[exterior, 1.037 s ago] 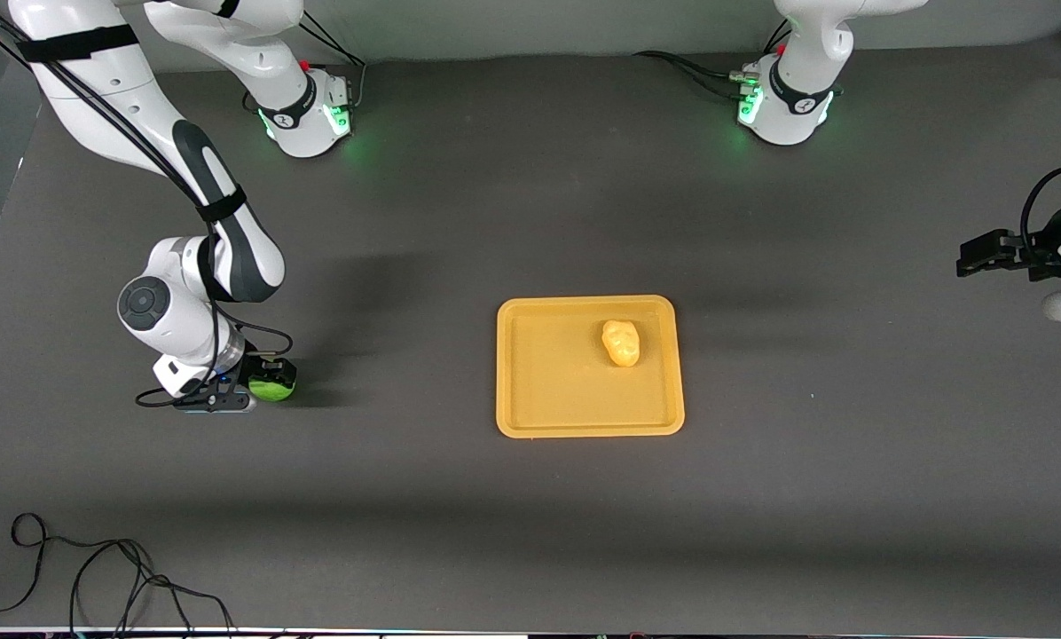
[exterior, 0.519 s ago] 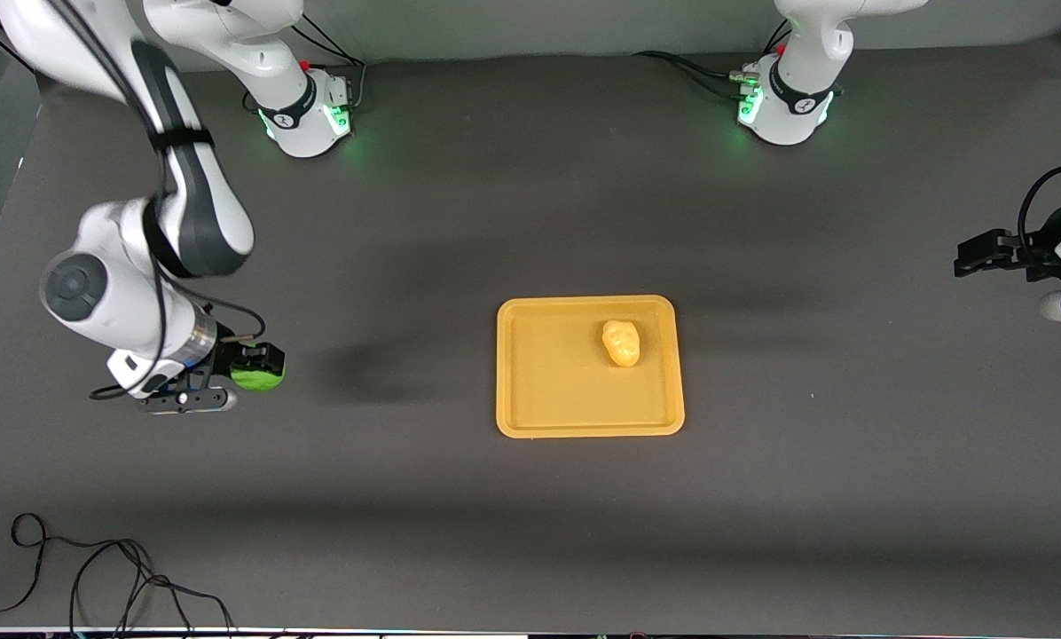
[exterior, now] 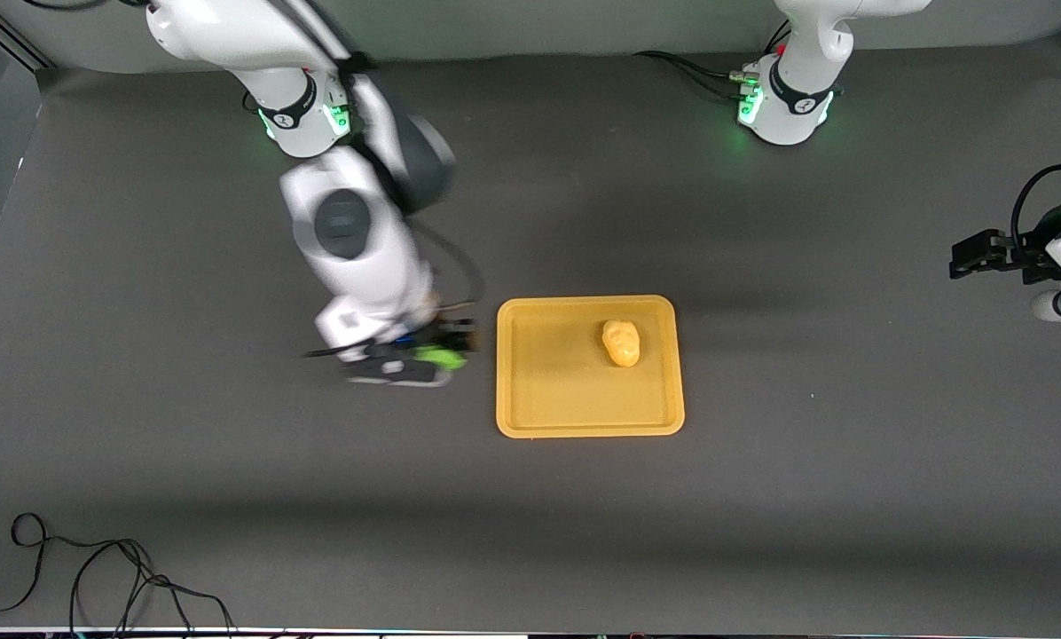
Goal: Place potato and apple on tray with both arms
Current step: 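Carry the apple with the right gripper over the tray beside the potato, then lower the apple onto the tray and open the right gripper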
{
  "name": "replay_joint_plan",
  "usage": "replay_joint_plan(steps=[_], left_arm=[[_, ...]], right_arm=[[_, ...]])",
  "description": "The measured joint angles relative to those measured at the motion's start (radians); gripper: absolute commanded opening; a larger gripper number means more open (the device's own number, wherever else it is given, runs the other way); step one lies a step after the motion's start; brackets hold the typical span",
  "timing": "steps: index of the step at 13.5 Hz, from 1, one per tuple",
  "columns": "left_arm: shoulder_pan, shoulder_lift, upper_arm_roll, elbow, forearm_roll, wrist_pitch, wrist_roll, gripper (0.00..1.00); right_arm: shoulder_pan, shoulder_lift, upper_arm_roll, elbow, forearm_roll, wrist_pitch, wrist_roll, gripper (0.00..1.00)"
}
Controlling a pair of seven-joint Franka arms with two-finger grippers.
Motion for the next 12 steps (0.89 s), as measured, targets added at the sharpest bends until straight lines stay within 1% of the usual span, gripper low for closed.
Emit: replay_joint_plan(steps=[2, 4, 7, 9, 12], left_arm=[[-0.003, -0.001, -0.004, 0.0, -0.001, 0.019, 0.017, 0.88], [-0.008, -0.001, -0.017, 0.0, -0.016, 0.026, 0.017, 0.88], [-0.003, -0.001, -0.014, 0.0, -0.035, 0.027, 0.016, 0.88], [0.002, -0.001, -0.013, 0.0, -0.037, 0.027, 0.016, 0.88], [0.004, -0.001, -0.013, 0.0, -0.037, 0.027, 0.016, 0.88]], right_arm=[[0.074, 0.122, -0.001, 0.115, 0.0, 0.002, 0.136, 0.31], [0.105, 0.236, -0.003, 0.205, 0.0, 0.016, 0.192, 0.31], [0.107, 0.375, -0.006, 0.264, 0.0, 0.104, 0.198, 0.31], [0.107, 0.43, -0.006, 0.284, 0.0, 0.141, 0.198, 0.31], [0.117, 0.458, -0.005, 0.314, 0.0, 0.15, 0.198, 0.31]])
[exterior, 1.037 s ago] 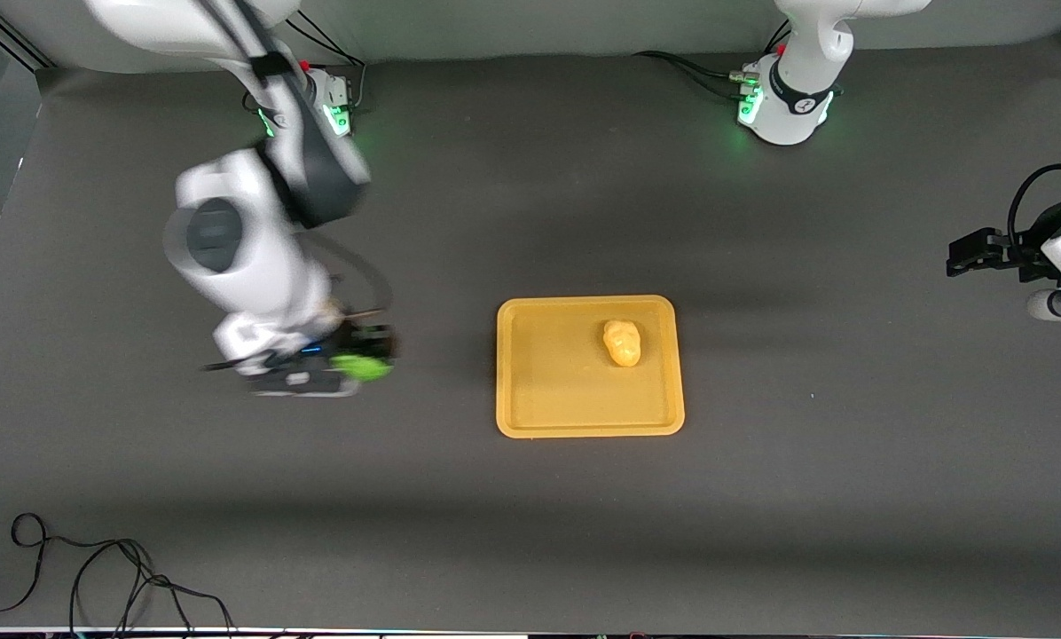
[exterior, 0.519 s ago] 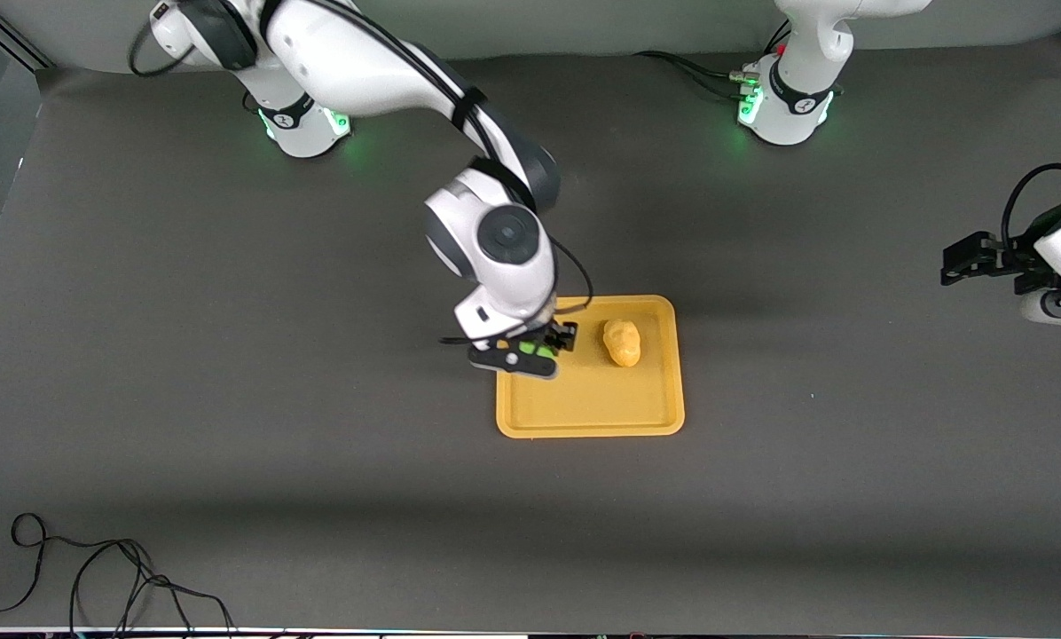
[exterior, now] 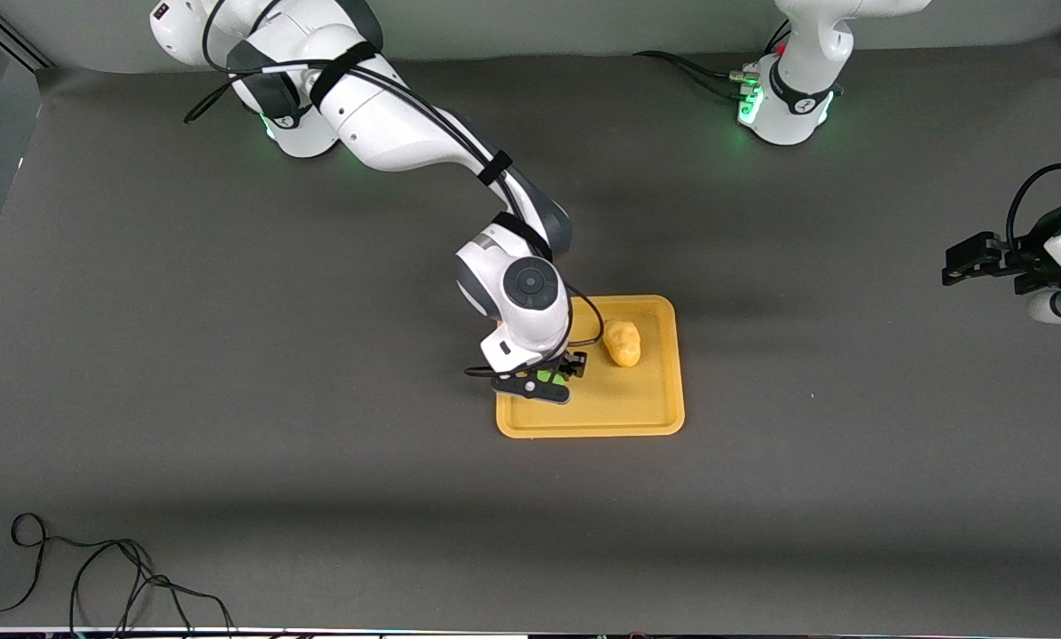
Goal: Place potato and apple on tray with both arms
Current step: 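Lower the apple onto the tray and open the right gripper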
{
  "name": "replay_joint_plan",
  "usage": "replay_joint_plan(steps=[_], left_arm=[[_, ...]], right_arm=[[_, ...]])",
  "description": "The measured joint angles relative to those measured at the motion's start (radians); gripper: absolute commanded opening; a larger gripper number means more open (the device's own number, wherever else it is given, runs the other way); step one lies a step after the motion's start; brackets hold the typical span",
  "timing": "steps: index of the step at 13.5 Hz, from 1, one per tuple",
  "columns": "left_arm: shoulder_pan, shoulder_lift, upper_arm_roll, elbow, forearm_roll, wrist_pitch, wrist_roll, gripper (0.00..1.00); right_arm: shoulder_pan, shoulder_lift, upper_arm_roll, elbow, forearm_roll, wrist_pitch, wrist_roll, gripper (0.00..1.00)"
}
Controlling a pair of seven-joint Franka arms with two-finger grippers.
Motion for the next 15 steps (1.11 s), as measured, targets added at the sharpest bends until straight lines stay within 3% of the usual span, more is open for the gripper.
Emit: replay_joint_plan(steps=[12, 13, 14, 15], left_arm=[[0.003, 0.0, 0.003, 0.0, 0.001, -0.001, 0.0, 0.9], [0.004, 0.0, 0.003, 0.0, 0.001, -0.001, 0.0, 0.9], [0.004, 0.0, 0.004, 0.0, 0.001, -0.001, 0.0, 0.91], [0.004, 0.0, 0.004, 0.0, 0.001, -0.001, 0.0, 0.91]], right_arm=[[0.022, 0.014, -0.01, 0.021, -0.037, -0.002, 0.0, 0.33], [0.022, 0.014, -0.01, 0.021, -0.037, -0.002, 0.0, 0.59], [0.022, 0.014, -0.01, 0.021, -0.037, -0.002, 0.0, 1.0], [0.022, 0.015, -0.011, 0.021, -0.037, -0.002, 0.0, 1.0]])
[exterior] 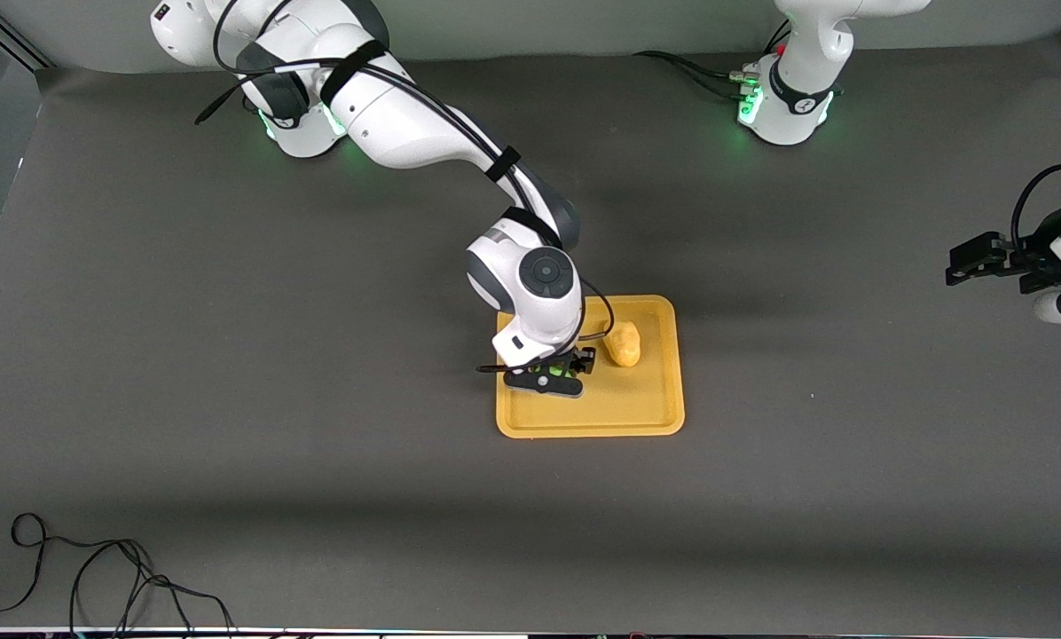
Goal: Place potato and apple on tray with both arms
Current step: 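Lower the apple onto the tray and open the right gripper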
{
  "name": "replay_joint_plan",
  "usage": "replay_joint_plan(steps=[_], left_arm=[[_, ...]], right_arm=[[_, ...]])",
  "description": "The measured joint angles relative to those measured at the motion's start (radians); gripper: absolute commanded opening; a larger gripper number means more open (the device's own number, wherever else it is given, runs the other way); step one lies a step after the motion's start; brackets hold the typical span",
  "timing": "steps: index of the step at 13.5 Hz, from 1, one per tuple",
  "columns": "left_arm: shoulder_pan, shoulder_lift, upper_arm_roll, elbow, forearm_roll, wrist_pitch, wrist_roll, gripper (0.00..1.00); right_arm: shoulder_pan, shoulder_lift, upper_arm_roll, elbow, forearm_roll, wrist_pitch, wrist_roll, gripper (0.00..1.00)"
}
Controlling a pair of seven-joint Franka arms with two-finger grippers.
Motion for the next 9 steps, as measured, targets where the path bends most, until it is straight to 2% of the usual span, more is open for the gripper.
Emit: replay_joint_plan(steps=[4, 6, 9], left_arm=[[0.0, 0.0, 0.0, 0.0, 0.0, 0.0, 0.0, 0.91], [0.0, 0.0, 0.0, -0.001, 0.0, 0.0, 0.0, 0.91], [0.0, 0.0, 0.0, -0.001, 0.0, 0.0, 0.0, 0.92]], right_arm=[[-0.001, -0.001, -0.002, 0.011, 0.0, -0.013, 0.0, 1.0], [-0.001, -0.014, -0.004, 0.046, 0.0, -0.088, 0.0, 1.0], [-0.008, -0.125, -0.012, 0.086, 0.0, -0.244, 0.0, 1.0]])
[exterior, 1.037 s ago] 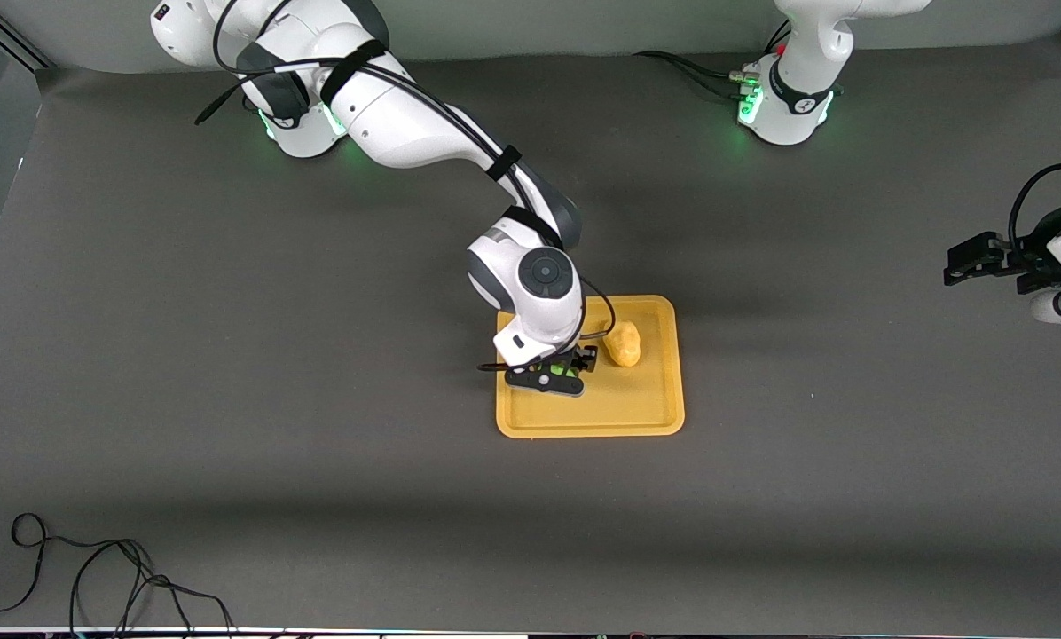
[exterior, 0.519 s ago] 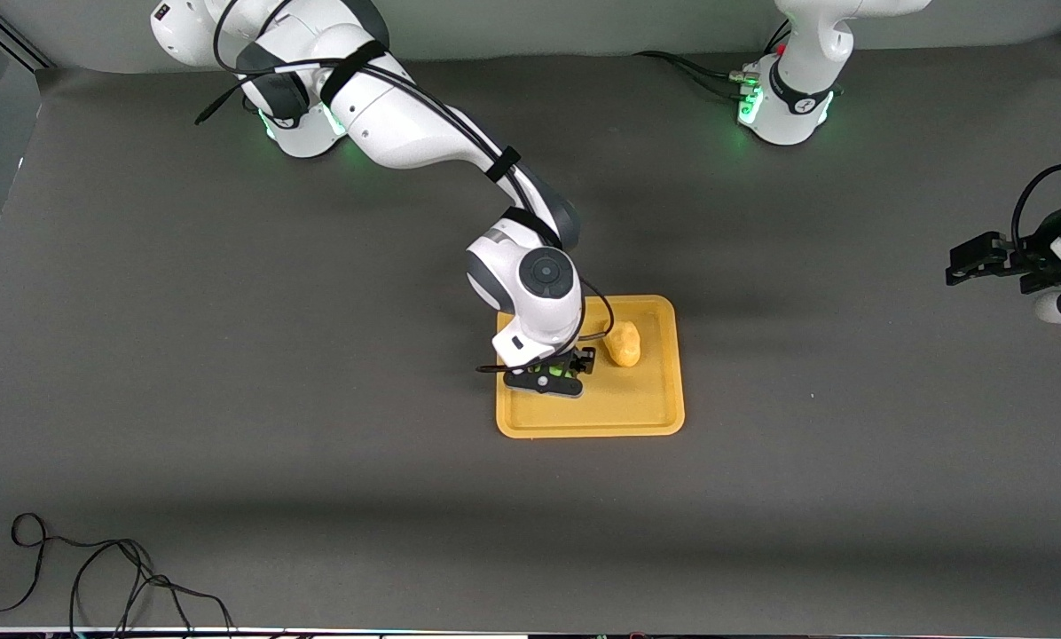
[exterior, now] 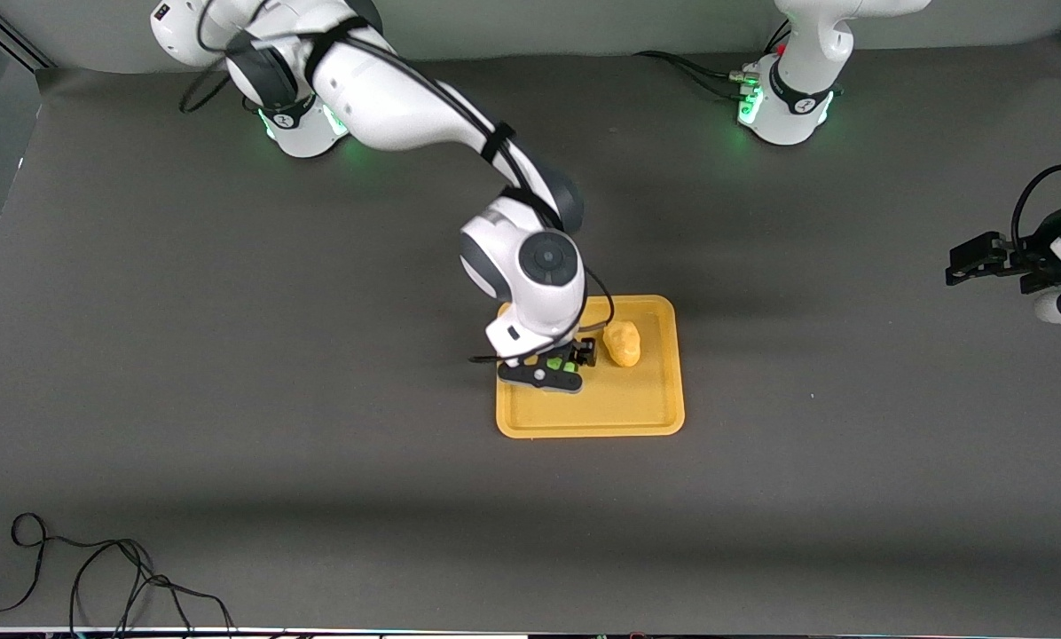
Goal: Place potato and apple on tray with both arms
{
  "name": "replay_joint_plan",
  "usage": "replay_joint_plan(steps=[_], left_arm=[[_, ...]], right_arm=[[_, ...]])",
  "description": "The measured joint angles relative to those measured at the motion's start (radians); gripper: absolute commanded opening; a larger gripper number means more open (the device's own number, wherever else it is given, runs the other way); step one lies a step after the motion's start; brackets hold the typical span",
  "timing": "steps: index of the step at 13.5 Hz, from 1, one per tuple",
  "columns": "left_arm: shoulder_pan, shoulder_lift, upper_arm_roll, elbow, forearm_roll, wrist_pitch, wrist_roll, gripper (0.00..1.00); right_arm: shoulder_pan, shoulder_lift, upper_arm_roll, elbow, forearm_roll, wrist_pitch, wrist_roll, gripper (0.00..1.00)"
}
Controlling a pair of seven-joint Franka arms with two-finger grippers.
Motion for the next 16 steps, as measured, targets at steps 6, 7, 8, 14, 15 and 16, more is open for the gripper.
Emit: replay_joint_plan(steps=[6, 7, 8, 14, 15, 16], left_arm=[[0.001, 0.0, 0.002, 0.0, 0.0, 0.0, 0.0, 0.92], [0.001, 0.0, 0.002, 0.0, 0.0, 0.0, 0.001, 0.93], [0.001, 0.0, 0.003, -0.001, 0.0, 0.0, 0.001, 0.94], [0.002, 0.0, 0.003, -0.001, 0.011, 0.006, 0.001, 0.94], [0.002, 0.0, 0.003, -0.001, 0.011, 0.006, 0.001, 0.94], [0.002, 0.0, 0.004, -0.001, 0.012, 0.006, 0.001, 0.94]], right_arm=[[-0.145, -0.354, -0.015, -0.026, -0.006, -0.364, -0.267, 1.0], [-0.197, -0.424, -0.016, -0.069, -0.006, -0.394, -0.361, 1.0], [-0.253, -0.502, -0.017, -0.137, -0.006, -0.407, -0.449, 1.0], [-0.464, -0.812, -0.1, -0.456, -0.007, -0.41, -0.84, 1.0], [-0.517, -0.824, -0.102, -0.47, -0.007, -0.409, -0.899, 1.0], [-0.572, -0.828, -0.1, -0.476, -0.007, -0.407, -0.945, 1.0]])
